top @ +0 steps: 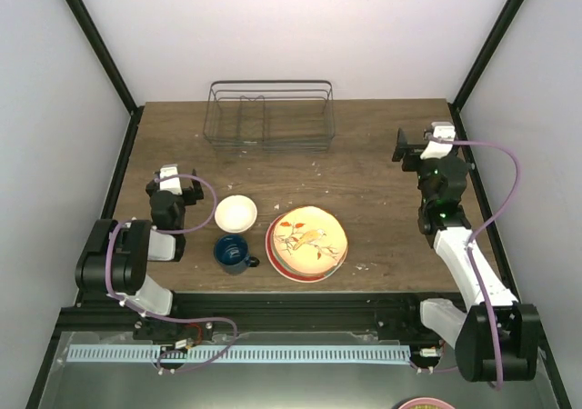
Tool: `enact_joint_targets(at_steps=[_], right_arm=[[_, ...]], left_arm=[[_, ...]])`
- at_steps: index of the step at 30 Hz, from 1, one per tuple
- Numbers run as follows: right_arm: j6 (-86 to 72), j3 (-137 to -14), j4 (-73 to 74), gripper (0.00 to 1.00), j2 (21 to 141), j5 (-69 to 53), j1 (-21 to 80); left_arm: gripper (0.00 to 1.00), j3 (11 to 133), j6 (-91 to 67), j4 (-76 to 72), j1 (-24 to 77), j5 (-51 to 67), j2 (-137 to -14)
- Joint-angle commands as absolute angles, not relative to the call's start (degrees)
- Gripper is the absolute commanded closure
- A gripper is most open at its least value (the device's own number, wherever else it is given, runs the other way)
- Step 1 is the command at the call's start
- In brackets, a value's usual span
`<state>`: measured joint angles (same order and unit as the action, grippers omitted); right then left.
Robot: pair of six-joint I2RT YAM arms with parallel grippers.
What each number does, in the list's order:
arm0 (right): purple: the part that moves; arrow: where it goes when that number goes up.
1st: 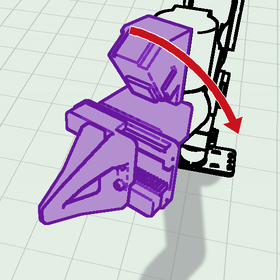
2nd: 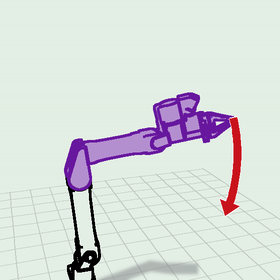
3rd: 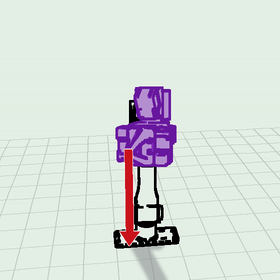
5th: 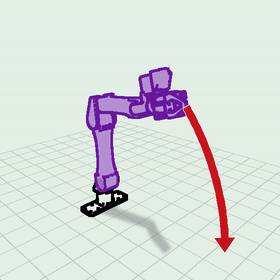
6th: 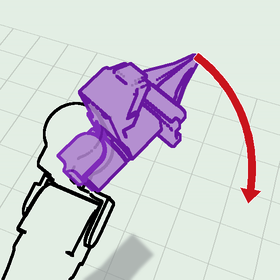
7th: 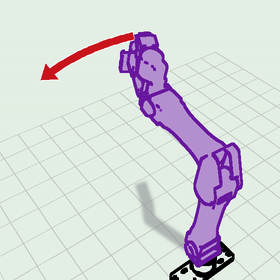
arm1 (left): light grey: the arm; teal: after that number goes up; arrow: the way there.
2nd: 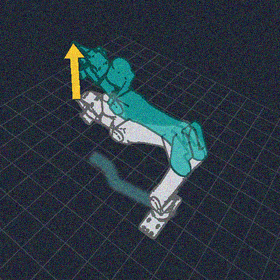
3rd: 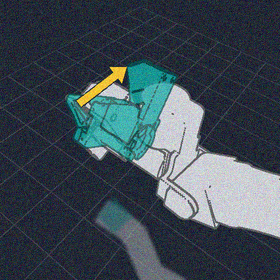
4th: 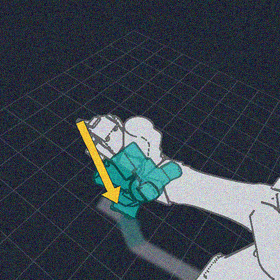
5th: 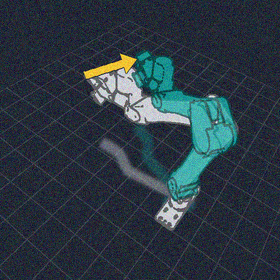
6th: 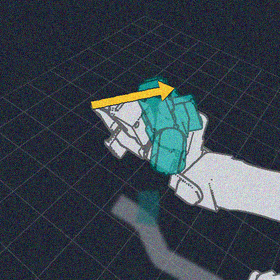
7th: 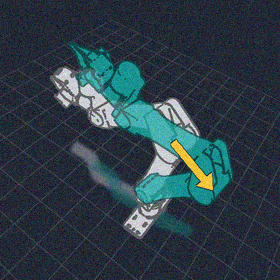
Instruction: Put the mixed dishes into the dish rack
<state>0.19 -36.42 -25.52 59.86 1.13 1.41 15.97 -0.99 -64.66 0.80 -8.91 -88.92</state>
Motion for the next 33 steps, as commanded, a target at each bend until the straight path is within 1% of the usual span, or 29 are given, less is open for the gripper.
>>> enact_joint_targets(at_steps=[1, 16, 19, 22, 24, 28, 31, 33], right_arm=[[0.98, -37.33, -17.06, 0.00, 58.26, 1.80, 1.93], [4.12, -38.58, -14.86, 0.00, 59.92, -0.34, 1.93], [4.90, -37.85, -15.90, 0.00, 60.10, 0.09, 1.93], [5.10, -38.15, -15.50, 0.00, 60.35, 0.40, 1.93], [5.10, -39.23, -13.50, 0.00, 61.12, -0.28, 1.93], [2.44, -42.74, -8.23, 0.00, 63.64, -0.95, 1.93], [0.07, -46.56, -4.79, 0.00, 66.12, -3.03, 1.98], [-2.27, -50.72, -1.07, 0.00, 68.78, -4.02, 2.05]], left_arm=[[0.00, 16.63, -0.46, -66.92, 1.05, -8.35, -89.21], [0.00, 16.57, -0.49, -66.87, 1.05, -8.14, -89.22], [0.00, 16.86, 0.63, -66.12, 1.13, -5.76, -88.95], [0.00, 18.55, 0.73, -59.62, 1.99, -9.47, -85.09], [0.00, 18.92, 1.17, -55.52, 3.77, -14.74, -80.63], [0.00, 18.84, 4.26, -51.91, 7.31, -22.53, -70.26], [0.00, 26.12, 3.78, -36.94, 7.33, -25.94, -64.35], [0.00, 32.23, 4.24, -28.26, 7.17, -25.90, -63.32]])
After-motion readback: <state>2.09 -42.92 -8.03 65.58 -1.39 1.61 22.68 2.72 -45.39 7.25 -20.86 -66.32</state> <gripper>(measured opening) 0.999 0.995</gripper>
